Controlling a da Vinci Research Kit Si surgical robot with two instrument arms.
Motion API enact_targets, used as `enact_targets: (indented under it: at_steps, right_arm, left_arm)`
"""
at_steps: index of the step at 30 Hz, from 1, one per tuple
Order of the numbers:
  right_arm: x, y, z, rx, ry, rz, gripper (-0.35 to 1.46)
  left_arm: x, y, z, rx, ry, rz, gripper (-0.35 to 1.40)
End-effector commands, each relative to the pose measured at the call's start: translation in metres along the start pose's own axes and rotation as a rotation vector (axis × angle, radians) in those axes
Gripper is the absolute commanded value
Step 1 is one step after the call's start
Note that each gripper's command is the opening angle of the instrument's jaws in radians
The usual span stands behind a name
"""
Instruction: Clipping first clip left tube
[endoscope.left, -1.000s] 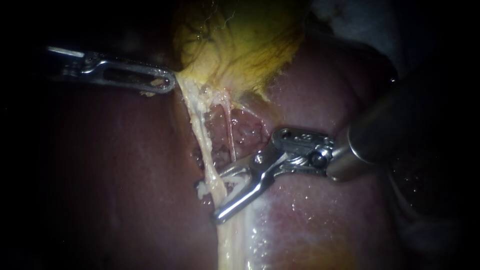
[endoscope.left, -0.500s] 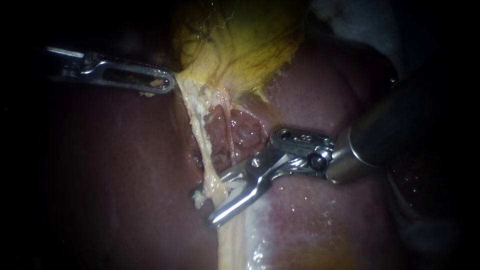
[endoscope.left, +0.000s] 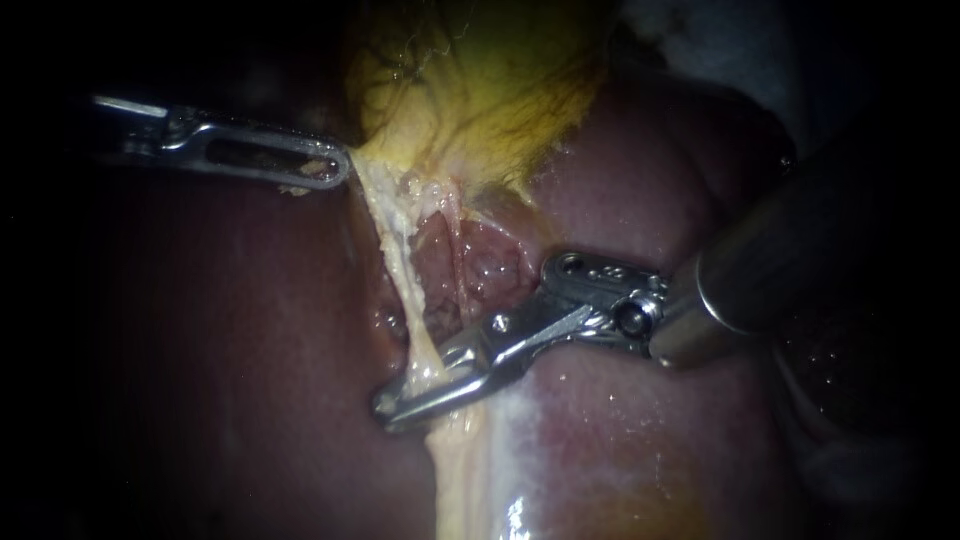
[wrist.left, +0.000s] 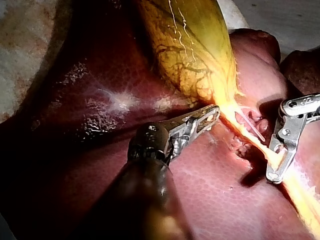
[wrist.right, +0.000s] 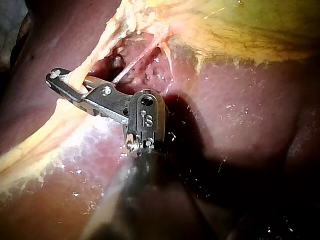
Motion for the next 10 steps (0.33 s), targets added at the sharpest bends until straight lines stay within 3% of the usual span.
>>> enact_targets:
  at_steps: [1, 10]
  right_arm:
    - [-0.0001, 0.0, 0.0001, 0.0, -0.001, 0.0, -0.35]
    - [0.0, 0.0, 0.0004, 0.001, -0.002, 0.0, -0.35]
  left_arm:
    - [0.0, 0.0, 0.0, 0.0, 0.0, 0.0, -0.35]
    - [0.0, 0.0, 0.0, 0.0, 0.0, 0.0, -0.35]
